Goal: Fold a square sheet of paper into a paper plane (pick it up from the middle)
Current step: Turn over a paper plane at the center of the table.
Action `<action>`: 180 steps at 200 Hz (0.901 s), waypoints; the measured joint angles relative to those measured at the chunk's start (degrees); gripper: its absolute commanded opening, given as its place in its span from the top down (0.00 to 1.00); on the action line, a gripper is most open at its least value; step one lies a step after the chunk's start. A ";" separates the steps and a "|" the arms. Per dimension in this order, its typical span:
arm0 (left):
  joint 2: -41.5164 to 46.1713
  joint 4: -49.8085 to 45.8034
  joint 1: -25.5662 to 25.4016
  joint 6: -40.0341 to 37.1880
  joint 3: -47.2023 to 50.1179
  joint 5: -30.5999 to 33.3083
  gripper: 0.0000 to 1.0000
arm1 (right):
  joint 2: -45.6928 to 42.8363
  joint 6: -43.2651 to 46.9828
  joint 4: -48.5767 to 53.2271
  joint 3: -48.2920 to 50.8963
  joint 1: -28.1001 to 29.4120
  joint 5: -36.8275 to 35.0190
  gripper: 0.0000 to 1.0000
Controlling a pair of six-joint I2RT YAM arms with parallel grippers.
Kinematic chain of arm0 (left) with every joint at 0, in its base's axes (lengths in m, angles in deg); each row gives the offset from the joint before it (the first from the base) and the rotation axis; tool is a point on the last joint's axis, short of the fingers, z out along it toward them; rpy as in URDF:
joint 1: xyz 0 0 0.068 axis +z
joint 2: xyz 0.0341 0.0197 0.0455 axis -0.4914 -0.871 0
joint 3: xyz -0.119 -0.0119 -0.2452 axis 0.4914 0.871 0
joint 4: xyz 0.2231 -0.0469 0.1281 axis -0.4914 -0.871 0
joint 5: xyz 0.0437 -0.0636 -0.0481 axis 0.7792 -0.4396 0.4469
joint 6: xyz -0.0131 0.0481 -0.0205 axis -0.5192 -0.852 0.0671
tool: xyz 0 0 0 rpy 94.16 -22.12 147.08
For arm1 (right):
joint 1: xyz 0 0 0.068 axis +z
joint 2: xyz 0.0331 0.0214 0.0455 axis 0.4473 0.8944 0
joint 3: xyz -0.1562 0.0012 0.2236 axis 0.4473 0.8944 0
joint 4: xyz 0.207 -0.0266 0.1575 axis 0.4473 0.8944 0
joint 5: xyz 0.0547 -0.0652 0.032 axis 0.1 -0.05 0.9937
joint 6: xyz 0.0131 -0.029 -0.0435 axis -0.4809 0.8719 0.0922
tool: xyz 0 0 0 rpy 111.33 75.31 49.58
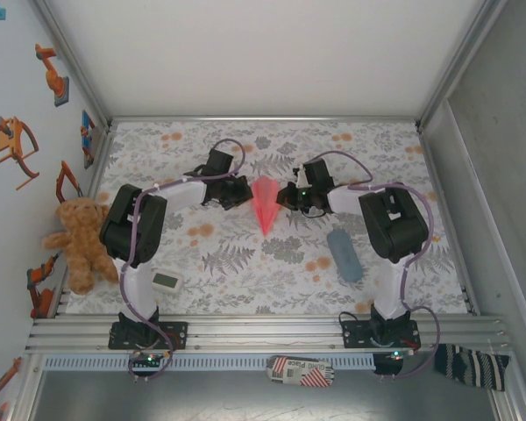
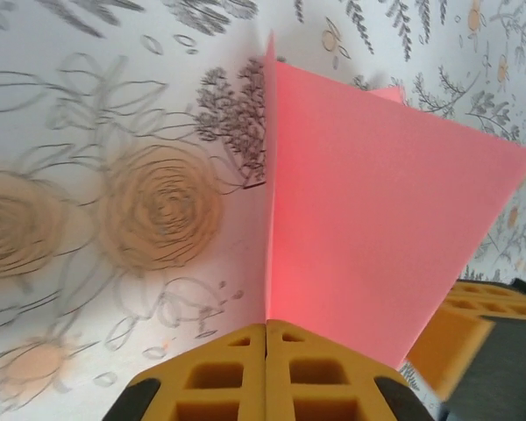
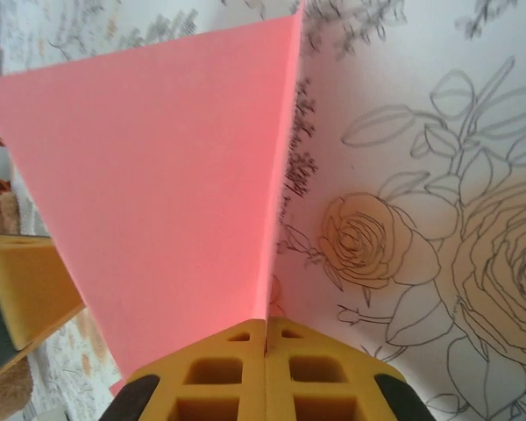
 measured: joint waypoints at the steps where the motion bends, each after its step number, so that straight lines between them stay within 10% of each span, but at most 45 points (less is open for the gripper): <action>1: 0.09 0.02 0.02 0.00 0.07 0.09 1.00 | -0.07 0.00 0.00 -0.07 -0.04 0.02 0.99; 180: 3.19 10.16 2.43 1.90 10.25 3.67 1.00 | 3.13 0.00 0.22 -2.29 -0.79 0.02 0.88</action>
